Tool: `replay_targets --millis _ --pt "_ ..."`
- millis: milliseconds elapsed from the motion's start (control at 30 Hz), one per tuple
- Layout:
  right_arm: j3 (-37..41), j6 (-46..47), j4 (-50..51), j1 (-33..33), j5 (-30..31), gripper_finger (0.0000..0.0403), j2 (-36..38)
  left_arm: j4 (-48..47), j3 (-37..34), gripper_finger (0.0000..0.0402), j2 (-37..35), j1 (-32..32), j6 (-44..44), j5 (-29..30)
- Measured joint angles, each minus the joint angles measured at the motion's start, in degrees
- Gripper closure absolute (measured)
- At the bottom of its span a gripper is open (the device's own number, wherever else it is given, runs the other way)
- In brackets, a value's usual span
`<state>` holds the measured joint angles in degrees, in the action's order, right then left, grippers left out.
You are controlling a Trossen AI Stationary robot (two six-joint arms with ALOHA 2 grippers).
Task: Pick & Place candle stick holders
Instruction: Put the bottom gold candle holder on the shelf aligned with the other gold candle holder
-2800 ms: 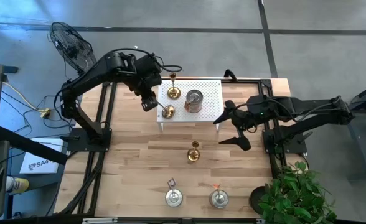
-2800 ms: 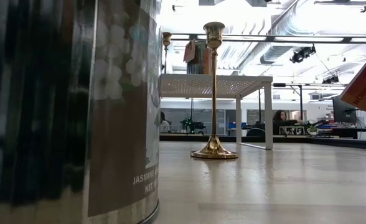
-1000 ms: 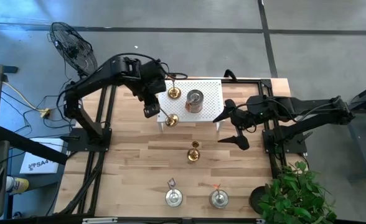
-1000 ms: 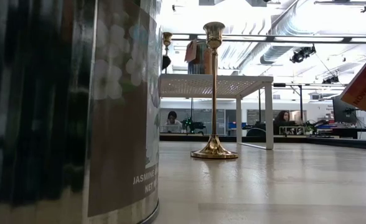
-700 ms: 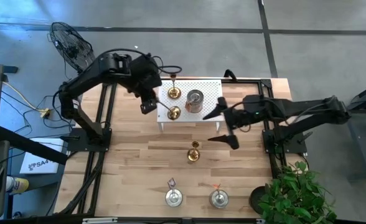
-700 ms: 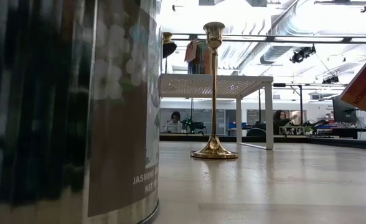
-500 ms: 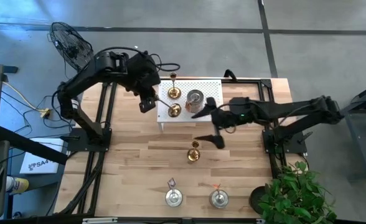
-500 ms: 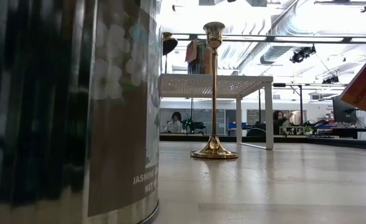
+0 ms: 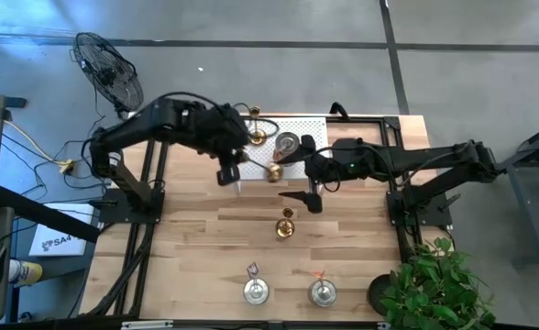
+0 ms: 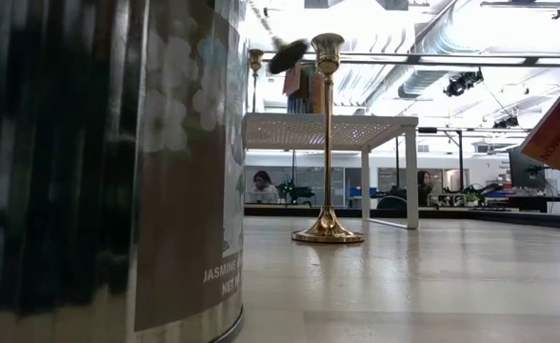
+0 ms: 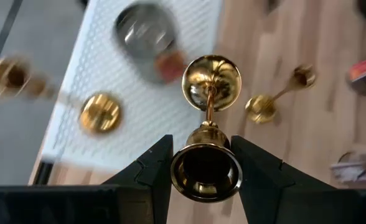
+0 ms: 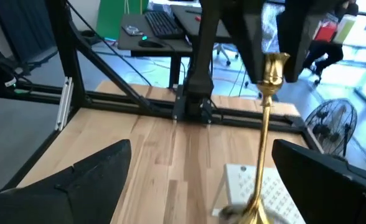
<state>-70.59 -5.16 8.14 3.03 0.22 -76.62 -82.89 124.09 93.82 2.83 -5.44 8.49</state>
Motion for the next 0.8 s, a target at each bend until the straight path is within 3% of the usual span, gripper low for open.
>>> replay_targets --millis 367,800 --pt "0.02 1.99 2.02 0.02 0.34 0.0018 -1.02 -0.13 3.78 0.0266 5.92 -2.24 1.13 -0.07" --pt "0.09 2.56 -1.20 -1.86 -0.02 0.0018 -7.74 -1.15 5.44 0.0266 6.56 -3.70 0.67 0.83"
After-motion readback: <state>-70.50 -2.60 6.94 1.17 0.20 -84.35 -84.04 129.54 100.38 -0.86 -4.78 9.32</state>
